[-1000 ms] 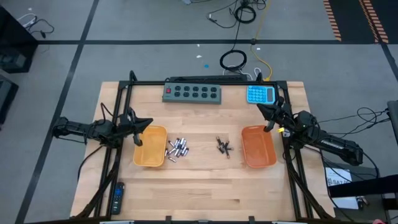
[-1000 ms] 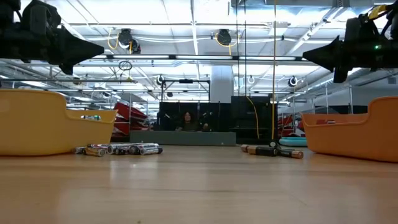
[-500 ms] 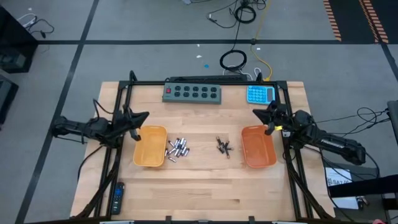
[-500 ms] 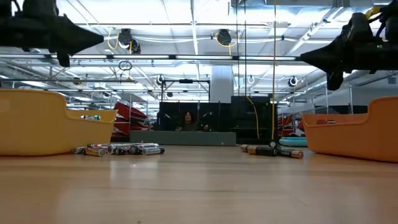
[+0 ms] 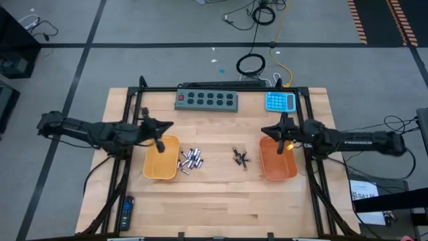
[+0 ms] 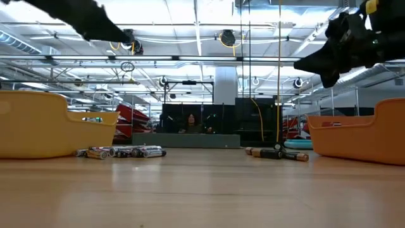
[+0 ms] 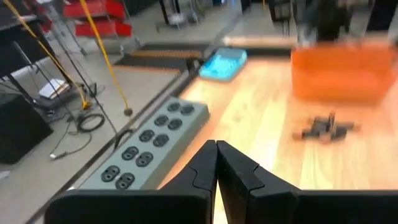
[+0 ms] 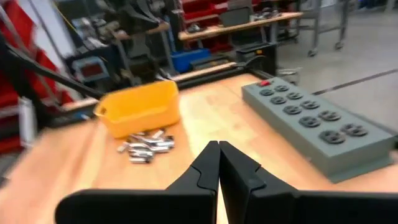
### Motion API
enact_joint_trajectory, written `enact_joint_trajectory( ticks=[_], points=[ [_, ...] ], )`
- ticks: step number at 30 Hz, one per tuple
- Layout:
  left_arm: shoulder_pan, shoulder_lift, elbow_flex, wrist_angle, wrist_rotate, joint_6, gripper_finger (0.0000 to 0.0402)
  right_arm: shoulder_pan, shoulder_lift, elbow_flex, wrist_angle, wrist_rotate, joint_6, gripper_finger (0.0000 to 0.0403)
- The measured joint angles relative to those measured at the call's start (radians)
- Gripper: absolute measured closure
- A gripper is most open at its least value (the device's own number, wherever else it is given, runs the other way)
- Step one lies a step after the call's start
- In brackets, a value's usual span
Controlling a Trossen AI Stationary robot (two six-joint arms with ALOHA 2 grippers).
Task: Sort batteries
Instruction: Put the silver battery into the yellow bin
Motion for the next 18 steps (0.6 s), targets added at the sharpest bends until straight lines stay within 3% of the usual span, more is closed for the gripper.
enact_joint_trajectory(
  ticks=[4, 8, 12, 18],
  points=[
    [0.009, 0.159, 0.113, -0.056, 0.036, 0.015, 0.038, 0.108, 0.126, 0.028, 0.078, 0.182, -0.06, 0.0401],
    [0.046, 0.271, 0.215, -0.131, 0.158, 0.013, 0.038, 0.145, 0.231, 0.032, 0.249, 0.191, -0.05, 0.039],
    [0.086, 0.344, 0.285, -0.183, 0.258, -0.013, 0.0377, 0.152, 0.369, 0.04, 0.327, 0.231, -0.043, 0.0349],
    [0.133, 0.418, 0.359, -0.312, 0.35, -0.021, 0.0322, 0.151, 0.573, 0.211, 0.341, 0.235, -0.113, 0.0281]
  ],
)
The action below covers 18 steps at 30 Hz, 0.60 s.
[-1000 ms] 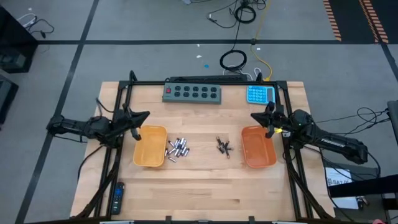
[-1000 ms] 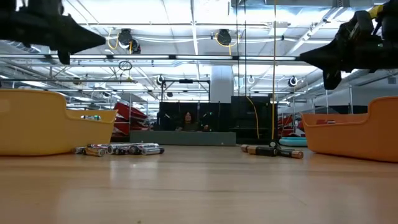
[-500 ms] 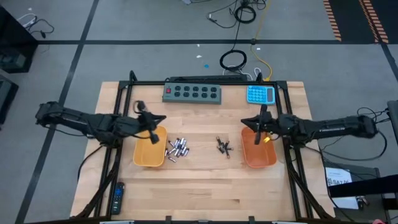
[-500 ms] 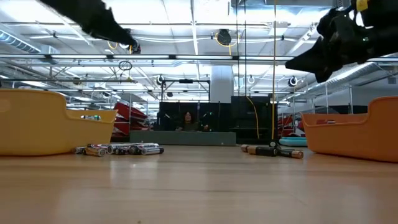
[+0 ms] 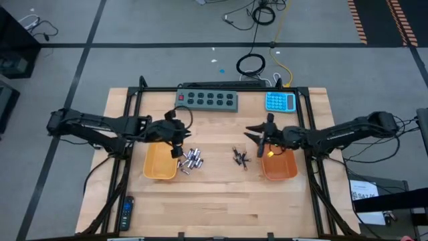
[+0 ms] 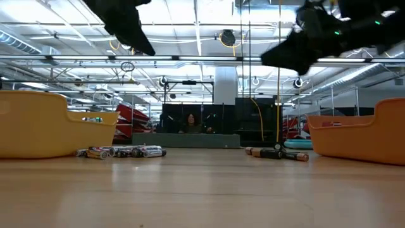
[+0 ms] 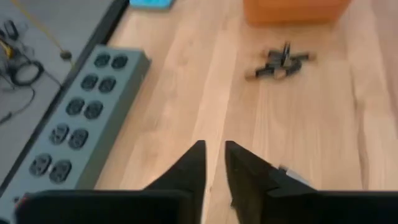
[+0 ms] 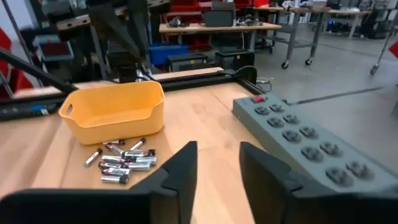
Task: Sort batteries
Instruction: Put the silver battery into the yellow bin
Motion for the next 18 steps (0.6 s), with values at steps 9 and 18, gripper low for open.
enact_joint_trajectory(
  ticks=[9, 18],
  points=[
    [-0.011, 0.127, 0.119, -0.214, 0.017, -0.041, 0.027, 0.02, 0.245, 0.13, 0.05, -0.004, -0.111, 0.029],
    [-0.061, 0.249, 0.189, -0.338, 0.113, -0.004, 0.027, 0.054, 0.275, 0.13, 0.046, -0.022, -0.074, 0.0305]
  ],
)
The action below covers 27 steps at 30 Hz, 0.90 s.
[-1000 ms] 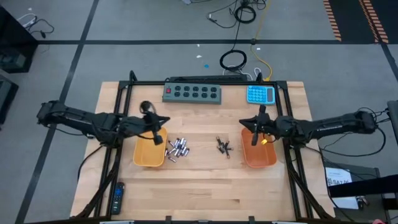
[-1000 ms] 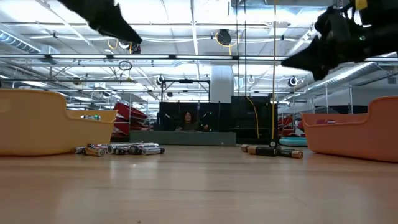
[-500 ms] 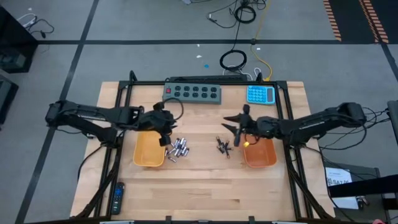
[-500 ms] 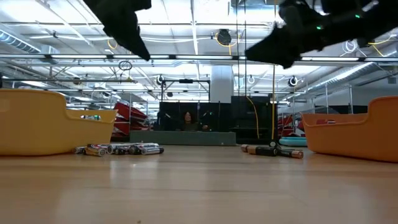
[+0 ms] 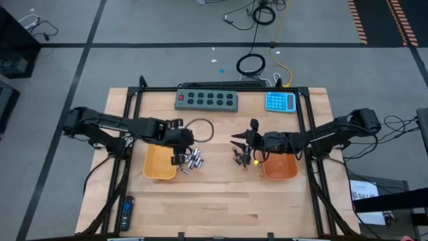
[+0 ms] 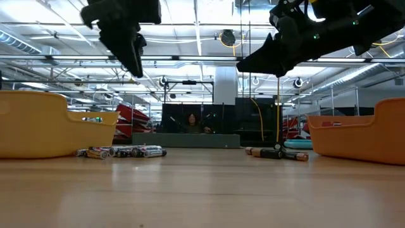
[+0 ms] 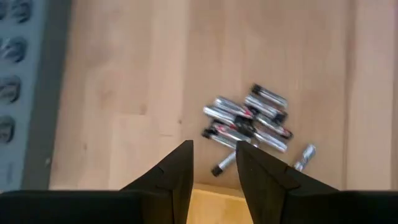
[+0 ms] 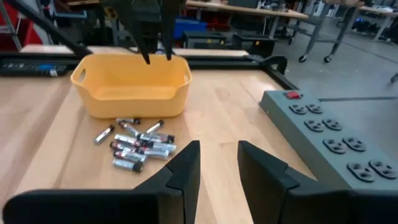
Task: Sort batteries
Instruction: Put the silver battery into the yellow bin
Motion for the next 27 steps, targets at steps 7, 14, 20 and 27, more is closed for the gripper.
enact_joint_trajectory(
  ticks=[7, 14, 20, 27],
  points=[
    [-0.096, 0.123, 0.002, -0.004, 0.027, 0.099, 0.027, 0.002, 0.0, 0.0, -0.035, 0.003, 0.005, 0.0305],
    [-0.191, 0.237, 0.002, 0.018, 0.05, 0.099, 0.0291, 0.002, 0.0, 0.0, -0.043, 0.01, 0.005, 0.0305],
    [-0.25, 0.279, 0.002, 0.046, 0.057, 0.093, 0.0278, 0.003, 0.0, 0.0, -0.04, 0.026, -0.003, 0.0305],
    [-0.264, 0.37, 0.014, 0.055, 0.043, 0.069, 0.0221, 0.003, 0.0, 0.0, -0.035, 0.024, -0.005, 0.0305]
  ],
)
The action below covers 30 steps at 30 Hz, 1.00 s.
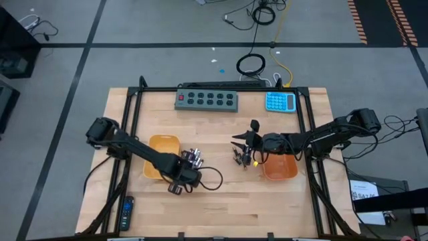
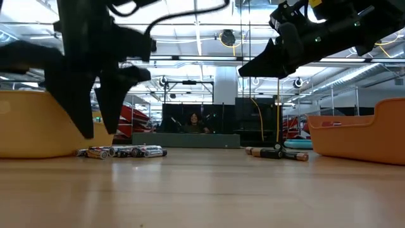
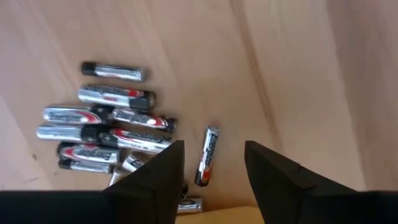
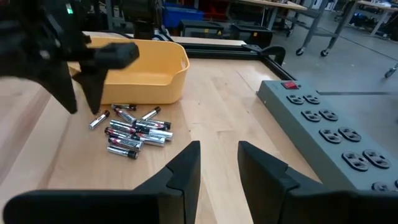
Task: Sort batteries
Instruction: Put the silver battery into the yellow bin
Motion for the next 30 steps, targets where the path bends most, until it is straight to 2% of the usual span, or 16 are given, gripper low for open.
enact_joint_trajectory(
  ticks=[6, 12, 24, 30],
  points=[
    [0.015, 0.092, 0.074, -0.072, 0.017, 0.054, 0.0239, 0.001, 0.0, 0.0, 0.005, -0.001, 0.007, 0.0305],
    [0.047, 0.149, 0.113, -0.125, 0.094, 0.068, 0.0276, 0.021, 0.0, 0.0, 0.005, -0.002, 0.01, 0.0305],
    [0.054, 0.179, 0.119, -0.146, 0.076, 0.196, 0.0312, 0.041, 0.0, 0.0, 0.004, 0.002, 0.011, 0.0305],
    [0.054, 0.18, 0.118, -0.149, 0.061, 0.322, 0.033, 0.041, 0.0, 0.0, 0.003, 0.002, 0.011, 0.0305]
  ],
)
